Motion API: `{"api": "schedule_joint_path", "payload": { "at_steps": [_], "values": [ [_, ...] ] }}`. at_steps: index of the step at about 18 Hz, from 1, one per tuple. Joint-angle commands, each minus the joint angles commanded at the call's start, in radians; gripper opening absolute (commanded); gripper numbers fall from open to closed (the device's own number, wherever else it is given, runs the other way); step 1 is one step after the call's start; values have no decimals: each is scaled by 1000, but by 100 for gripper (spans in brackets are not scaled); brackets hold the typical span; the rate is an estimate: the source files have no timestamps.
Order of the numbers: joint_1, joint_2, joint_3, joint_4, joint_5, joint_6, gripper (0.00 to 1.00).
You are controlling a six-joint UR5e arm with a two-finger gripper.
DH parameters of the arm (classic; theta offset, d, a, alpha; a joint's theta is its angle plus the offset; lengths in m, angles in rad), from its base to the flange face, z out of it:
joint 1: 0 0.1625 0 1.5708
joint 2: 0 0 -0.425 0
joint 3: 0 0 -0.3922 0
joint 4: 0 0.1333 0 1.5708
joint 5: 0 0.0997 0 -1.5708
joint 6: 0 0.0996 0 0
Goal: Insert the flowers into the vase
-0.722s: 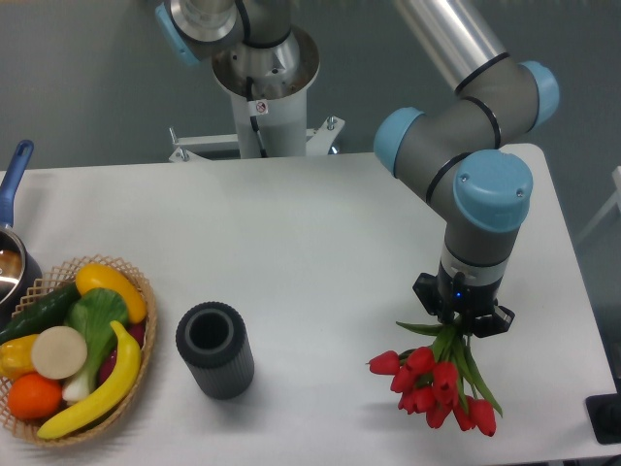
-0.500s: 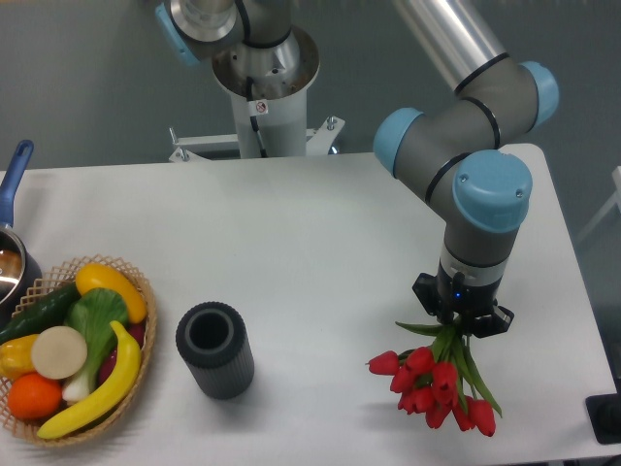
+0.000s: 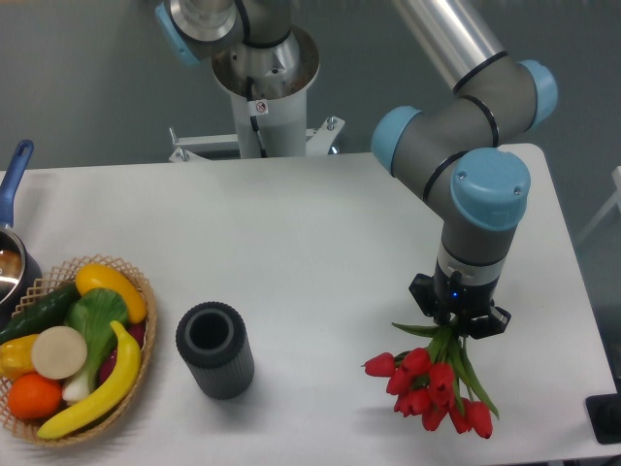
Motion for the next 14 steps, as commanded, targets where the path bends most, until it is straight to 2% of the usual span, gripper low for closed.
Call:
{"api": "schedule_joint_path", "payload": {
  "at_steps": [3, 7, 14],
  "values": [
    [-3, 0, 0, 20, -136, -54, 0],
    [-8, -11, -11, 130, -454, -211, 0],
    [-28, 2, -12, 158, -650, -267, 0]
  ]
}}
